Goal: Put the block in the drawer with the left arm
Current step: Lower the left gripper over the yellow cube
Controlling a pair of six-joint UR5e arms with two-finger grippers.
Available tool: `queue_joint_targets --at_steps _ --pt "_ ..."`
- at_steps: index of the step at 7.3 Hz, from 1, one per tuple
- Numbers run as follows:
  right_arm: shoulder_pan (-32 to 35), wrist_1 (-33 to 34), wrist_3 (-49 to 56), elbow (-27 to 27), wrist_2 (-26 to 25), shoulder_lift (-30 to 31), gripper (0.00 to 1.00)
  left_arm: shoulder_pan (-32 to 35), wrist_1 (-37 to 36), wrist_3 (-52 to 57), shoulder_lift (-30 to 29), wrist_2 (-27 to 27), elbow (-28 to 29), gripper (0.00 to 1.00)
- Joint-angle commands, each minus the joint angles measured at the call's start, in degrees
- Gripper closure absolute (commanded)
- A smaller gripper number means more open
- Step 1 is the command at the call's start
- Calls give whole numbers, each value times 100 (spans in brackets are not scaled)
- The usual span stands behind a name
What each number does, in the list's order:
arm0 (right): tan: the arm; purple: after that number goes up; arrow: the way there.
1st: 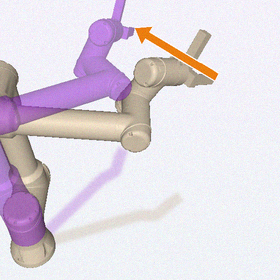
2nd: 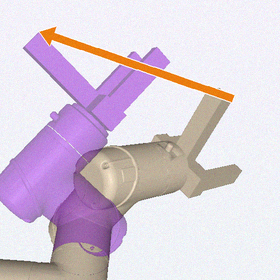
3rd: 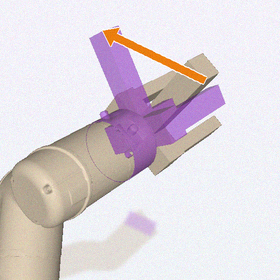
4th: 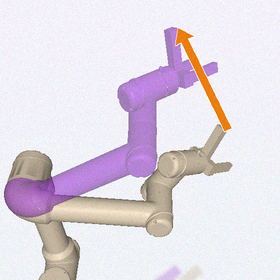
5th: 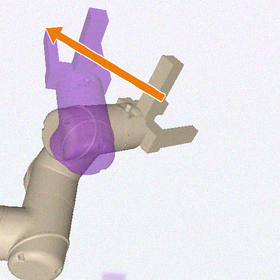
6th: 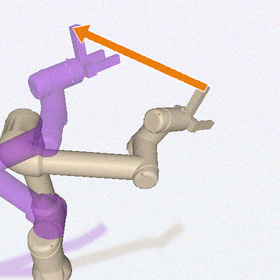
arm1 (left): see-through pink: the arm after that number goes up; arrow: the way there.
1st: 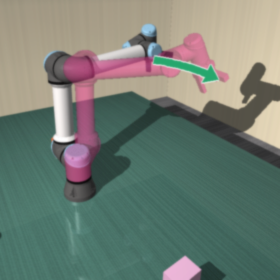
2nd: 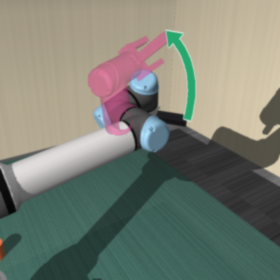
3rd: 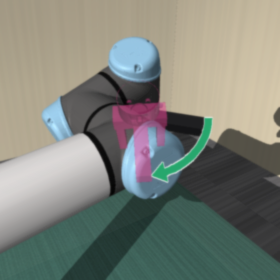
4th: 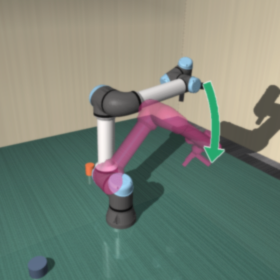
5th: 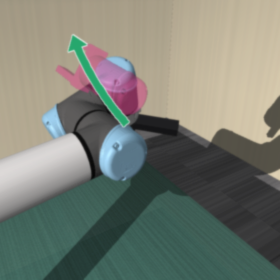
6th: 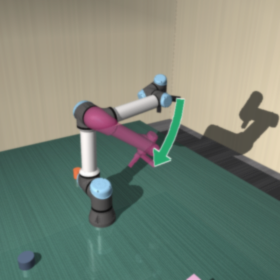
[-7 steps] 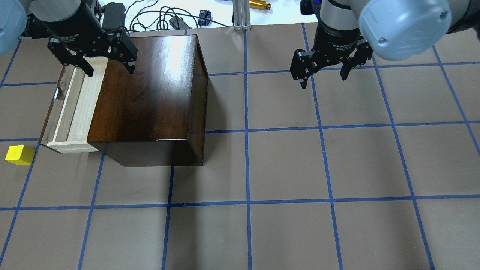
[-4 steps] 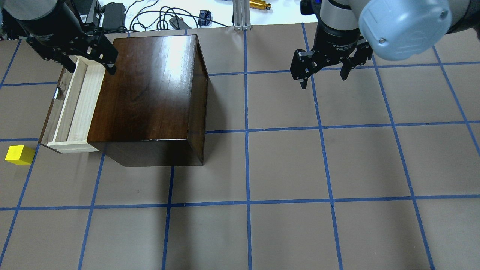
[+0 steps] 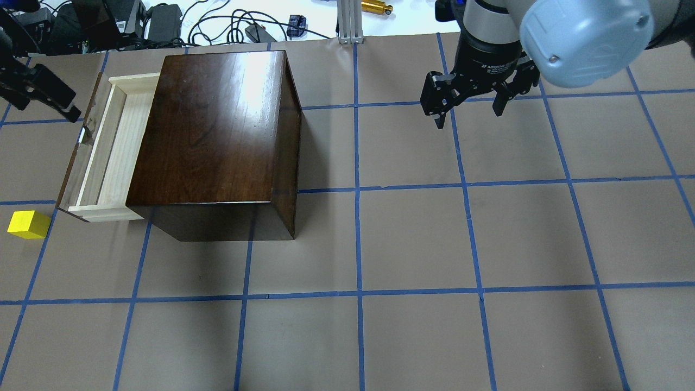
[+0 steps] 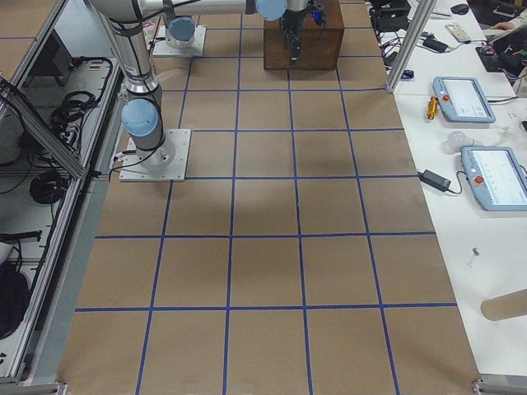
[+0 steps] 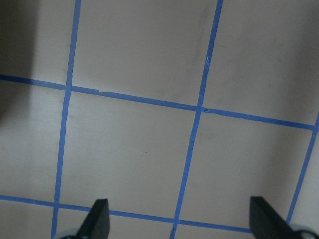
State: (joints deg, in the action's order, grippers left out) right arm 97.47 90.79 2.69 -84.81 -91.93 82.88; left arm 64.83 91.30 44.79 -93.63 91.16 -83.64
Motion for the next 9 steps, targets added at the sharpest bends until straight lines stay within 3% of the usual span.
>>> queue_joint_targets --at_steps 1,3,7,9 --pt "0 0 -5 0 0 0 0 -924 -85 2051 -94 -19 -221 0" --pt "0 0 3 0 0 0 0 -1689 -566 3703 -155 -10 -765 0" --pt "0 0 -5 0 0 0 0 -2403 -2928 6904 -427 -2 -2180 0" --pt "0 0 3 0 0 0 0 -2545 -3389 7815 -795 -45 -2263 0"
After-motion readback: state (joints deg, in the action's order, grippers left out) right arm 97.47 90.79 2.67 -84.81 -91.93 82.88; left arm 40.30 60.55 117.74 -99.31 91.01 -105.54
